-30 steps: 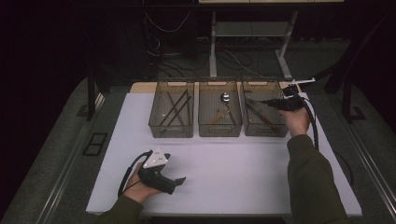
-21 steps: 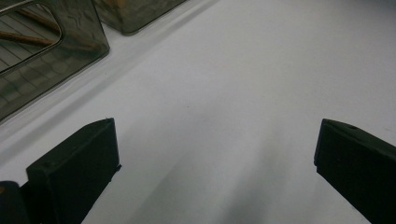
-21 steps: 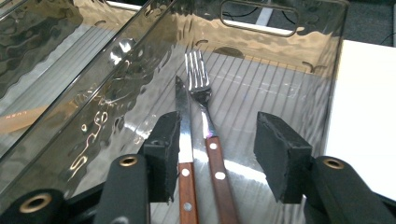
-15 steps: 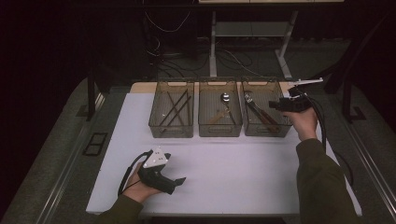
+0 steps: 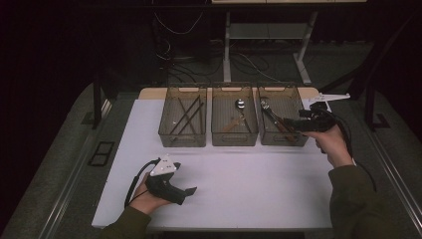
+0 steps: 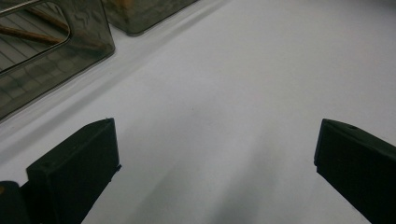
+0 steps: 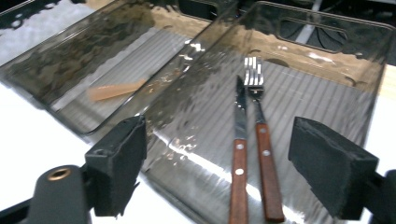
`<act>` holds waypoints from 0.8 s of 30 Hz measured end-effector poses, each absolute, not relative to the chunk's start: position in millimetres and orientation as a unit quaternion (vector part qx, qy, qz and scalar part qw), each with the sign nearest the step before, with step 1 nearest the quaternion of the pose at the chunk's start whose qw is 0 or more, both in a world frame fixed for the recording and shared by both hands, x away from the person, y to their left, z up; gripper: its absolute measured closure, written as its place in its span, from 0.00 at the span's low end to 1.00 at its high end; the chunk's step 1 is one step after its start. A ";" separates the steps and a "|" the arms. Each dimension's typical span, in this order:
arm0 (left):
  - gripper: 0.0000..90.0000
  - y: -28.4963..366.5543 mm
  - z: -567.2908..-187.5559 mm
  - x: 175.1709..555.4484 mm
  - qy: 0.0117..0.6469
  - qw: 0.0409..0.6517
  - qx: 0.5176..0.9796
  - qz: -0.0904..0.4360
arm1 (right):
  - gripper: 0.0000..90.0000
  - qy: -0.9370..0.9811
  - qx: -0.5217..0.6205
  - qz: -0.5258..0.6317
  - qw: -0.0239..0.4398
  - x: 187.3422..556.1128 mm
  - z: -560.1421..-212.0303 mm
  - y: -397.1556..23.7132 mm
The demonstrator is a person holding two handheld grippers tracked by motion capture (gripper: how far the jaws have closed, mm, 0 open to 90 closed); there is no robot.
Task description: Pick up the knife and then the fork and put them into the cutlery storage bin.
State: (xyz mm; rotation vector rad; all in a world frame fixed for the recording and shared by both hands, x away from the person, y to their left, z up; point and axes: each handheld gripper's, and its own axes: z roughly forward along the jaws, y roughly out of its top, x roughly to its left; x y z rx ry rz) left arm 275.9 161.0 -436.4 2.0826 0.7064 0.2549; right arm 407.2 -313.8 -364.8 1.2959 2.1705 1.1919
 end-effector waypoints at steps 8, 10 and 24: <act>0.00 160.4 -438.9 272.1 0.284 0.442 0.845 0.103 | 0.14 0.767 0.433 0.437 0.182 377.0 -369.2 -301.3; 0.00 160.0 -438.5 271.6 0.284 0.443 0.844 0.102 | 0.14 0.765 0.429 0.440 0.189 367.7 -372.8 -299.7; 0.00 163.8 -437.5 270.6 0.287 0.449 0.840 0.104 | 0.14 0.782 0.403 0.445 0.169 318.0 -405.5 -292.6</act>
